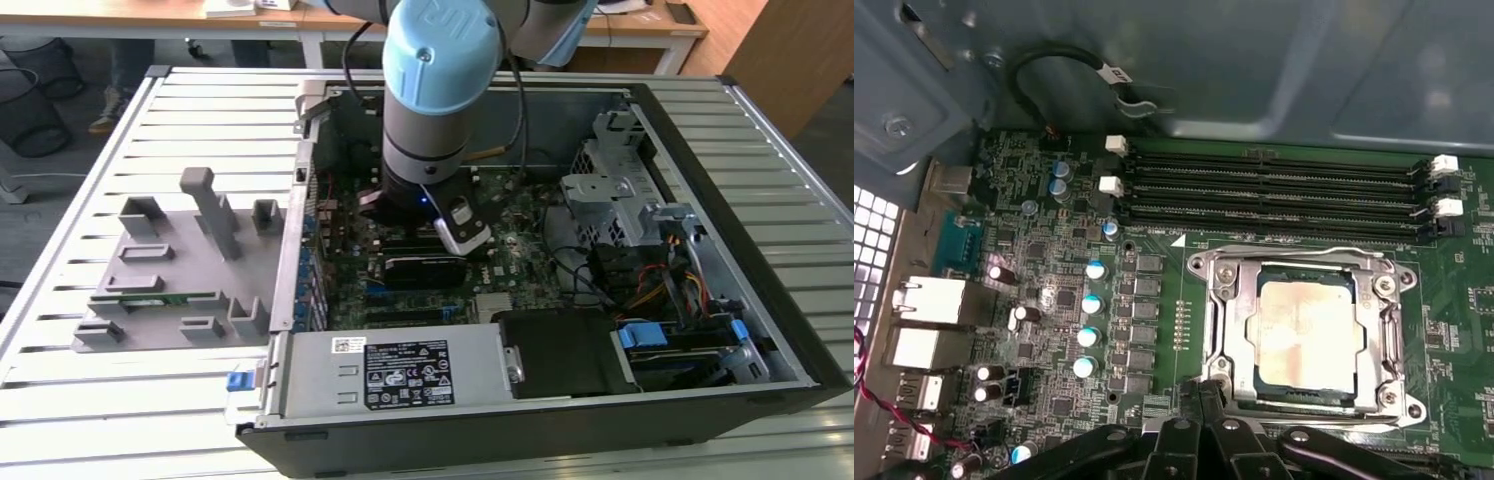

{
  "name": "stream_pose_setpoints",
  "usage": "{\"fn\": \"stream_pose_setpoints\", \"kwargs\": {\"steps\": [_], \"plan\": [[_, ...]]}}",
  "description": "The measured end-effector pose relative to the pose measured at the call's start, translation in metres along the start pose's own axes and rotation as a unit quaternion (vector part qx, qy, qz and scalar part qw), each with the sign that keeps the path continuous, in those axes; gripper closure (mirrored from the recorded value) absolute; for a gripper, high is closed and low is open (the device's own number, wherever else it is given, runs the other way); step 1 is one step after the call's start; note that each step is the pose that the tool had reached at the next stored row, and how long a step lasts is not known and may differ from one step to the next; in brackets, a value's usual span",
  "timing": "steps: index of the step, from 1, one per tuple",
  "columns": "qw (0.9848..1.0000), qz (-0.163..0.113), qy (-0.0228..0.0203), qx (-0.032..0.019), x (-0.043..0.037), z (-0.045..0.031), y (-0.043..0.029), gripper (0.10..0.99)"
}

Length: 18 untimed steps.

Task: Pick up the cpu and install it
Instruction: 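Install the second cpu locking lever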

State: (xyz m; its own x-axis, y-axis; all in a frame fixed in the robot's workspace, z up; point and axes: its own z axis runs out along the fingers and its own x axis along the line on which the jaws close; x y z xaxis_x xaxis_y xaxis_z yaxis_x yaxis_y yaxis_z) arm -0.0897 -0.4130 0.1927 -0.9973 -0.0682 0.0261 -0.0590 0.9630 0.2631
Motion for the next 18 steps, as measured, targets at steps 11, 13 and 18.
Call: {"fn": "stream_pose_setpoints", "kwargs": {"steps": [11,13,18], "plan": [[1.0,0.0,-0.0001,-0.0021,0.0019,0.002,-0.0004,0.98],[1.0,0.0,-0.0004,-0.0028,0.0019,-0.0011,0.0006,0.98],[1.0,0.0,-0.0002,-0.0025,0.002,-0.0066,0.002,0.98]]}}
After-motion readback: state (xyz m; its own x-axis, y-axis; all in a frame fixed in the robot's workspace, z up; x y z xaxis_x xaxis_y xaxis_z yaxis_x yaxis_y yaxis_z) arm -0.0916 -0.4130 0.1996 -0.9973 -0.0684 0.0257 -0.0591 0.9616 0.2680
